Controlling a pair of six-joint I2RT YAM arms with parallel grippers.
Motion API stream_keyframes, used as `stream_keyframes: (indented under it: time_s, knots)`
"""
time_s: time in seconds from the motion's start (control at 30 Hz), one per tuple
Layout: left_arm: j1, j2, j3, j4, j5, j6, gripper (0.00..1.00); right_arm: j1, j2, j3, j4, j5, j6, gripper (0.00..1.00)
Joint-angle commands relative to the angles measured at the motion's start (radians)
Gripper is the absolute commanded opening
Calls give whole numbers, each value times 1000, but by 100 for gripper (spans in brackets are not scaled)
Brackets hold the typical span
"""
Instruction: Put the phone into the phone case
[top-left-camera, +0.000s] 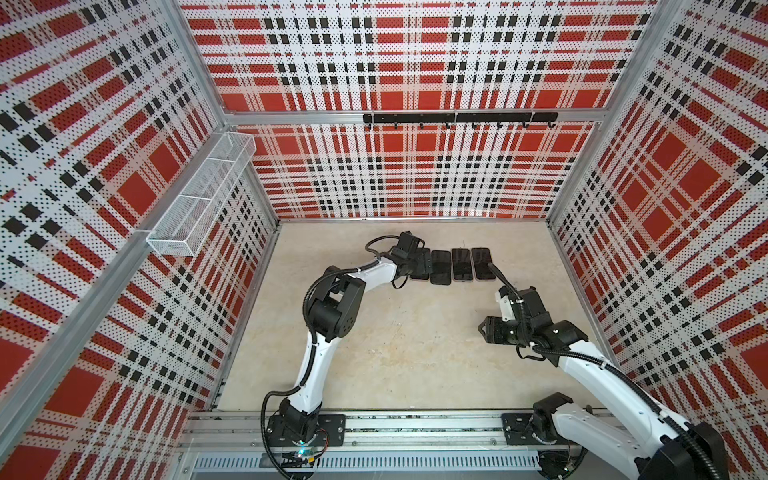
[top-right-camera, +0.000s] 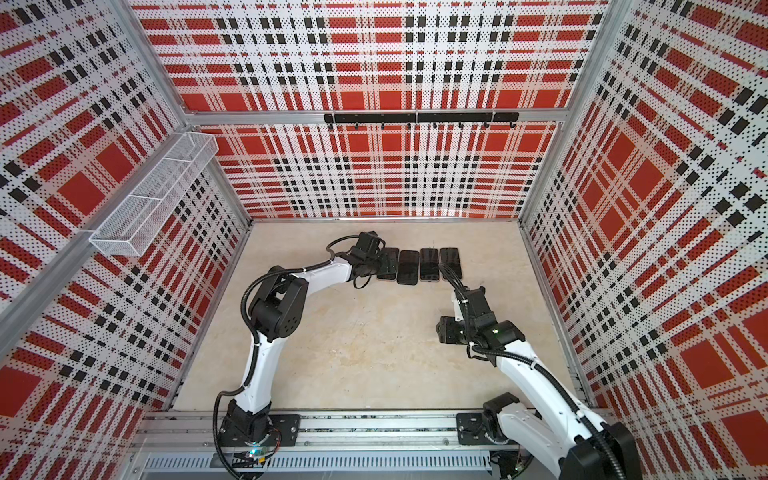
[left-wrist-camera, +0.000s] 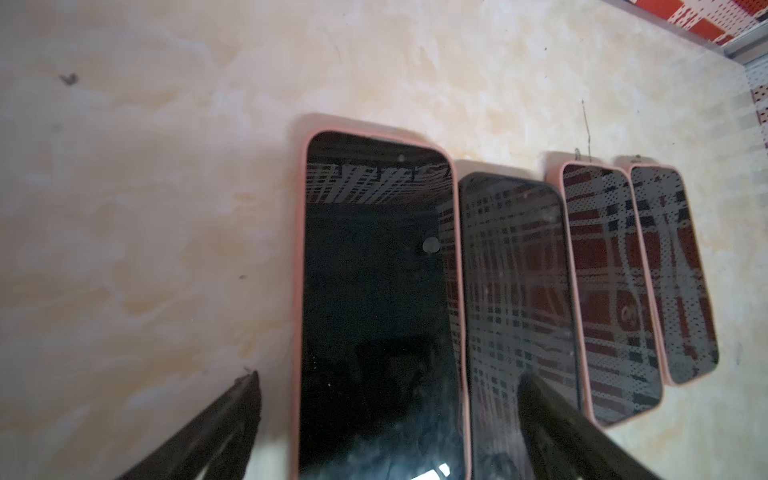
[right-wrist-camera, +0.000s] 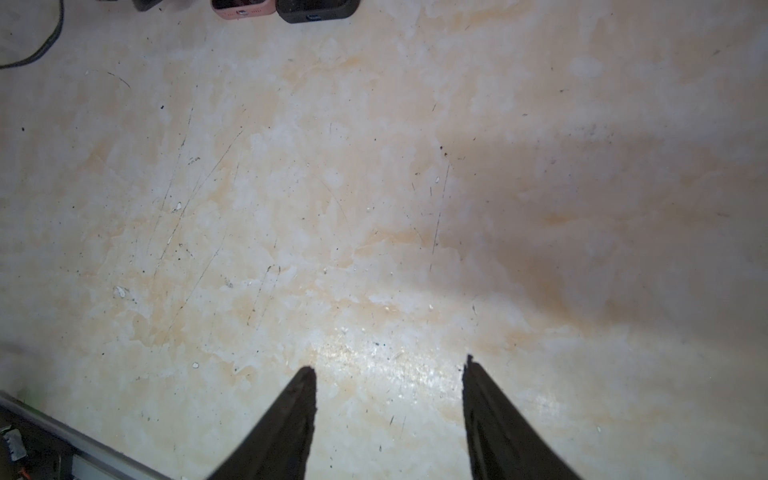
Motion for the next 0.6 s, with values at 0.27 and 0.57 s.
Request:
stream_keyframes:
  time_s: [0.27, 0.57]
  knots:
    - [44, -586, -449, 169, -465, 185, 98, -17, -5, 6, 298, 452, -128, 100]
    - [212, -949, -828, 255, -559, 174, 98, -29, -3, -233, 724, 666, -277, 100]
